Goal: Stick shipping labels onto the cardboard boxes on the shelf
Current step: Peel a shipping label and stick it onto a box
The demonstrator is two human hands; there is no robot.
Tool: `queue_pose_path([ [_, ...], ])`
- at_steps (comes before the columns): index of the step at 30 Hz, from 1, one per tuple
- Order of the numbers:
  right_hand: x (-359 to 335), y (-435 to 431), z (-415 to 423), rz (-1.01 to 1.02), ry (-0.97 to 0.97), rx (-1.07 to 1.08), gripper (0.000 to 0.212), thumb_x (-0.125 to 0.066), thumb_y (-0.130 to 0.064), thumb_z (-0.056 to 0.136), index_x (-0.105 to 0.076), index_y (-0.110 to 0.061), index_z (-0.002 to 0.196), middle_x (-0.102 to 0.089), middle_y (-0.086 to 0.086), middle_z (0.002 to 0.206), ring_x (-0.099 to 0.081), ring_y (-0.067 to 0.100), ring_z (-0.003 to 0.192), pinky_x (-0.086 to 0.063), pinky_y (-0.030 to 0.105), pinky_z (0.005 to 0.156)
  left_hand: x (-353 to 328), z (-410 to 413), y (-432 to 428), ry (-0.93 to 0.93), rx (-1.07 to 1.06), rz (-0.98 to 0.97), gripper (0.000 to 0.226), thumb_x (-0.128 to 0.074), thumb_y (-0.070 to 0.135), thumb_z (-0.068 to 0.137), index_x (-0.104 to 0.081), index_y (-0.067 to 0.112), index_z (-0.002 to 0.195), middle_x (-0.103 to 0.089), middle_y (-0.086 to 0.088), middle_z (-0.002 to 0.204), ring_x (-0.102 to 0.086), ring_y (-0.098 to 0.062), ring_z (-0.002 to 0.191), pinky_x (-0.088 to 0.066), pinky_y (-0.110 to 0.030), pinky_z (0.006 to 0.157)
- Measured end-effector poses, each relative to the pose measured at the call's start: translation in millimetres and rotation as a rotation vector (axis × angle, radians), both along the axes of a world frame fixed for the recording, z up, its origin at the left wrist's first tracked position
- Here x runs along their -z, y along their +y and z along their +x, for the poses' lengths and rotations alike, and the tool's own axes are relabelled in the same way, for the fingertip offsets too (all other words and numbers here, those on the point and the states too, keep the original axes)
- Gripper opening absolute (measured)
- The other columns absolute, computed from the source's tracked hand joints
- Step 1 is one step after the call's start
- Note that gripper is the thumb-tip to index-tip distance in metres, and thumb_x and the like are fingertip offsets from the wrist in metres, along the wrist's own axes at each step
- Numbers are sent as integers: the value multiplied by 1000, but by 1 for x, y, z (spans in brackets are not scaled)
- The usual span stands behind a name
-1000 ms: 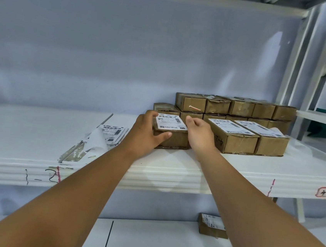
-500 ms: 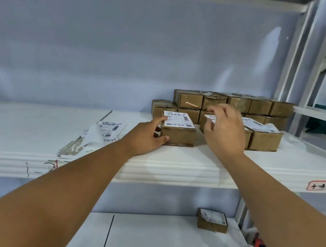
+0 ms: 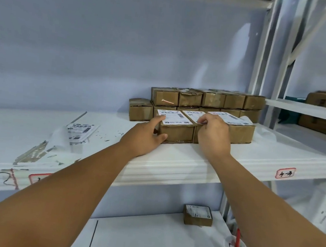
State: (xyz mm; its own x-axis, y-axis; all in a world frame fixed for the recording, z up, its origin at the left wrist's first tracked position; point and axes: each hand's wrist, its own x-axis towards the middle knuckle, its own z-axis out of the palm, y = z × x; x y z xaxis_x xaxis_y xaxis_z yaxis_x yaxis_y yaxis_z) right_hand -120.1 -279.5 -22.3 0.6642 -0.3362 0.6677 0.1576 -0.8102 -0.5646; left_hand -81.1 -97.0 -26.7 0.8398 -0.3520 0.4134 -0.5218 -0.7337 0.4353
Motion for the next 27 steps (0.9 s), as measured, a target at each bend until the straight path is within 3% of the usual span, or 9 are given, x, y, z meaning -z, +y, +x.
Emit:
queue_pose_path([
  [5,-1,-1,1,17,29,-1,39,-40,5,86,-69,-10,108,-67,9,111,-56,25,107,-37,23,81,2,-5,4,-33,5,2,54,-50,40,94,-29,38,143,-63,-5,115,-57,-22,105,-44,-32,94],
  [9,1,-2,3,14,14,1,39,-41,4,86,-68,-10,110,-67,9,112,-55,24,109,-38,23,82,2,-5,3,-19,-12,53,63,-44,48,94,-10,42,147,-62,-3,117,-58,-22,104,-47,-36,92],
  [11,3,-1,3,-43,-31,15,40,-42,5,85,-63,-8,117,-64,11,115,-50,27,116,-38,26,88,1,-6,3,-26,-31,-1,66,-40,52,94,-6,37,148,-63,-3,117,-59,-24,104,-47,-39,91],
  [14,5,5,1,-196,-144,7,44,-45,11,80,-60,-3,119,-60,16,115,-46,33,118,-40,37,97,-2,-11,5,-172,-136,-69,54,-37,46,97,-24,24,144,-59,-5,124,-55,-27,110,-47,-38,87],
  [16,6,8,0,-284,-221,-10,43,-49,14,75,-63,-2,113,-60,19,110,-51,37,112,-46,45,92,-3,-17,11,-318,-242,50,40,-40,33,98,-38,19,136,-54,-7,127,-50,-27,113,-45,-37,85],
  [20,5,27,-9,-373,-294,-5,38,-48,5,73,-68,-7,104,-62,13,102,-54,33,104,-46,40,88,-4,-27,41,-413,-408,364,39,-46,18,89,-49,18,128,-44,-5,135,-42,-27,118,-38,-35,90],
  [22,4,49,-14,-401,-320,-67,37,-40,-5,76,-69,-9,98,-62,9,98,-53,27,101,-46,35,85,-6,-35,60,-338,-527,495,46,-45,22,89,-43,19,135,-33,-8,144,-31,-33,130,-29,-41,103],
  [25,5,90,-15,-431,-262,-207,28,-53,-2,75,-70,-10,96,-61,7,98,-54,27,100,-49,36,81,-11,-48,86,-94,-706,588,52,-41,32,90,-32,22,141,-14,-12,153,-5,-45,140,-8,-57,111],
  [27,7,116,-16,-444,-203,-280,28,-56,0,75,-70,-10,97,-60,7,101,-53,28,103,-51,41,80,-12,-56,107,65,-778,522,53,-43,36,89,-32,22,139,-16,-14,151,-11,-48,137,-13,-58,109],
])
